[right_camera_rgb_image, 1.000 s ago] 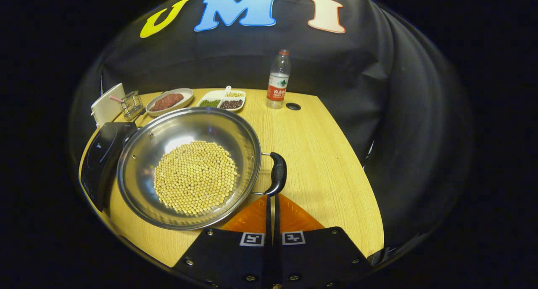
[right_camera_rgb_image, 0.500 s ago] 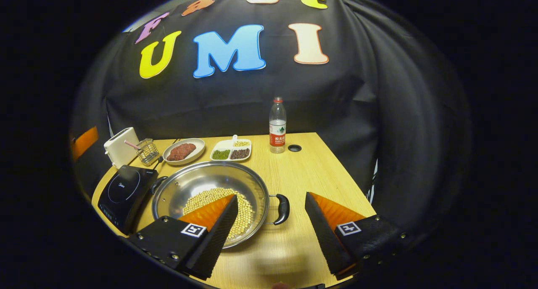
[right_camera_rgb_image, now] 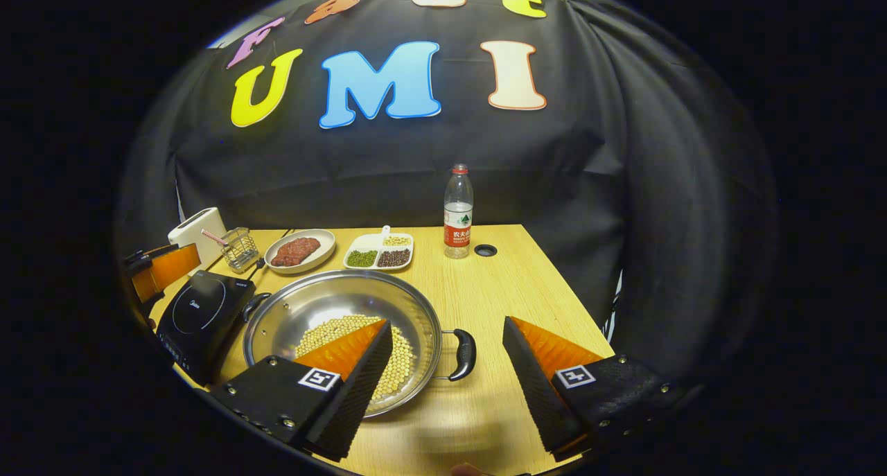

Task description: First push the handle of the pot to place it horizontally, then grasp the pot with both hands and set it on the induction cooktop.

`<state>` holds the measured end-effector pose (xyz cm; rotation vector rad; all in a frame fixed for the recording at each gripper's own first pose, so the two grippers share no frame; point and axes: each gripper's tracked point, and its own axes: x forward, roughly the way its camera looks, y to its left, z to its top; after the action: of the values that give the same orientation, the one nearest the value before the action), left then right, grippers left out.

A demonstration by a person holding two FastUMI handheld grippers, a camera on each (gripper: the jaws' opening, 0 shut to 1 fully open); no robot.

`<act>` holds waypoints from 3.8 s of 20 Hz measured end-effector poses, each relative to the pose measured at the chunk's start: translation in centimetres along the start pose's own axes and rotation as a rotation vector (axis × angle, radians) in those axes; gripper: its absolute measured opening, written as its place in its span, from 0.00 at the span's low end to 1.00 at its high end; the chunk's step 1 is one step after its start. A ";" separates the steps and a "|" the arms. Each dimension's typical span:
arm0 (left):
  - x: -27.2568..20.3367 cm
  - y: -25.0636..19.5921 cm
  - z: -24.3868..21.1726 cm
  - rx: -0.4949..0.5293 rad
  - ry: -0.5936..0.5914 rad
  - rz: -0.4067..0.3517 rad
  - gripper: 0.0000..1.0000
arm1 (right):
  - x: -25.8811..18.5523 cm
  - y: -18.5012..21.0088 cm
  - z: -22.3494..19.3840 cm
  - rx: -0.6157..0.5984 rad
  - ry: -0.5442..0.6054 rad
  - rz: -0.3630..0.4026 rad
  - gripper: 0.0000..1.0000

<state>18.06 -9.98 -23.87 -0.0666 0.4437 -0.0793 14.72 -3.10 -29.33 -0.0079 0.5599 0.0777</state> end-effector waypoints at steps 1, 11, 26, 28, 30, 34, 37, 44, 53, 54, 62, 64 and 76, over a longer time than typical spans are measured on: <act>0.9 -0.2 -0.8 0.005 0.021 -0.010 0.98 | 0.2 -0.2 -0.1 -0.003 0.006 -0.002 0.98; 7.3 -1.1 -7.7 -0.004 0.197 -0.036 0.99 | 3.7 -0.7 -2.1 0.011 0.090 -0.021 0.98; 11.0 -0.4 -12.5 0.018 0.320 0.005 0.96 | 7.5 -1.1 -7.1 0.083 0.259 -0.016 0.90; 11.1 -0.6 -12.9 0.020 0.336 -0.001 0.97 | 7.7 -0.4 -7.4 0.126 0.274 0.014 0.87; 11.2 -0.9 -13.0 0.020 0.339 -0.007 0.89 | 7.8 0.1 -7.4 0.129 0.275 0.032 0.73; 11.3 -1.4 -13.1 0.037 0.352 -0.006 0.69 | 7.8 0.0 -7.4 0.123 0.284 0.030 0.58; 11.0 -1.4 -12.8 0.030 0.347 -0.005 0.68 | 8.0 0.0 -7.3 0.107 0.283 0.024 0.52; 9.9 -1.3 -11.9 0.026 0.312 0.016 0.67 | 7.4 -0.2 -6.7 0.069 0.290 0.027 0.52; 3.3 2.0 -9.3 -0.012 0.254 0.051 0.63 | 2.0 3.1 -4.6 0.044 0.231 0.052 0.52; 2.7 2.6 -9.1 -0.015 0.250 0.049 0.67 | 1.4 3.6 -4.6 0.045 0.226 0.050 0.52; -1.0 9.1 -8.6 -0.014 0.228 0.045 0.67 | -2.3 9.8 -5.1 0.065 0.223 0.035 0.52; -1.6 10.8 -8.6 -0.021 0.228 0.046 0.65 | -2.8 11.3 -5.2 0.066 0.221 0.035 0.52; -3.7 21.1 -7.4 -0.011 0.182 0.052 0.63 | -4.5 20.6 -3.9 0.059 0.198 0.041 0.52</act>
<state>12.86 10.99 -30.67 -0.0584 0.6278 -0.0321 7.29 17.02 -30.01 0.0540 0.7603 0.1013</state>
